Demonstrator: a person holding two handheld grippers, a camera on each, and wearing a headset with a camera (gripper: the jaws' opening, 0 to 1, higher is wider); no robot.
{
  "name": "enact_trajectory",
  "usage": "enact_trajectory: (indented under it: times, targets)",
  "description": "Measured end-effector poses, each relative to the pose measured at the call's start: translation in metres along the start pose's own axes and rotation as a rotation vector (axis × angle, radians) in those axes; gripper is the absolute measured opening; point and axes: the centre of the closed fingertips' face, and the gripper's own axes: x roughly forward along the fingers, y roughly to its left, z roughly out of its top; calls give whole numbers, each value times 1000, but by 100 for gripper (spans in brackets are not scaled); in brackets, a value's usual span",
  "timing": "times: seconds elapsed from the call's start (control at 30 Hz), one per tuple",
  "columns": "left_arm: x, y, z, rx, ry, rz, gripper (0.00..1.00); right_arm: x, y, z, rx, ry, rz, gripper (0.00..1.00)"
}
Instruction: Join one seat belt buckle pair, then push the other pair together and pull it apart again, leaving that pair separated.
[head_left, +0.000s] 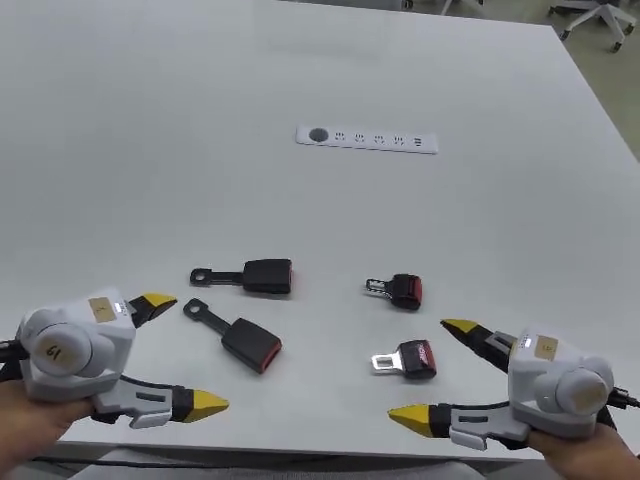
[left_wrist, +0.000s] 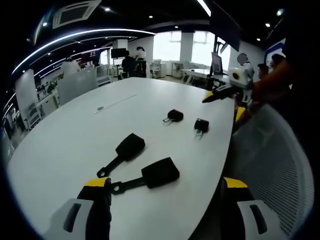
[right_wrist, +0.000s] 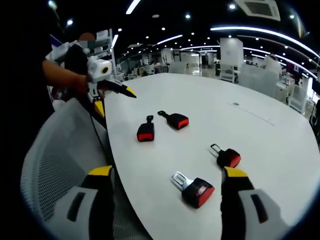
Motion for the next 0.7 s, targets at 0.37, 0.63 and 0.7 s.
enact_trajectory:
  times: [0.37, 0.63, 0.7]
  targets:
    - [13, 4, -4, 49, 48, -33, 91, 8, -6, -5, -27, 32, 32, 90]
    - [26, 8, -8, 110, 88, -68, 90, 17, -13, -13, -65, 65, 69, 87]
    - [30, 8, -10, 124, 102, -86, 90, 18, -14, -15, -78, 79, 80, 87]
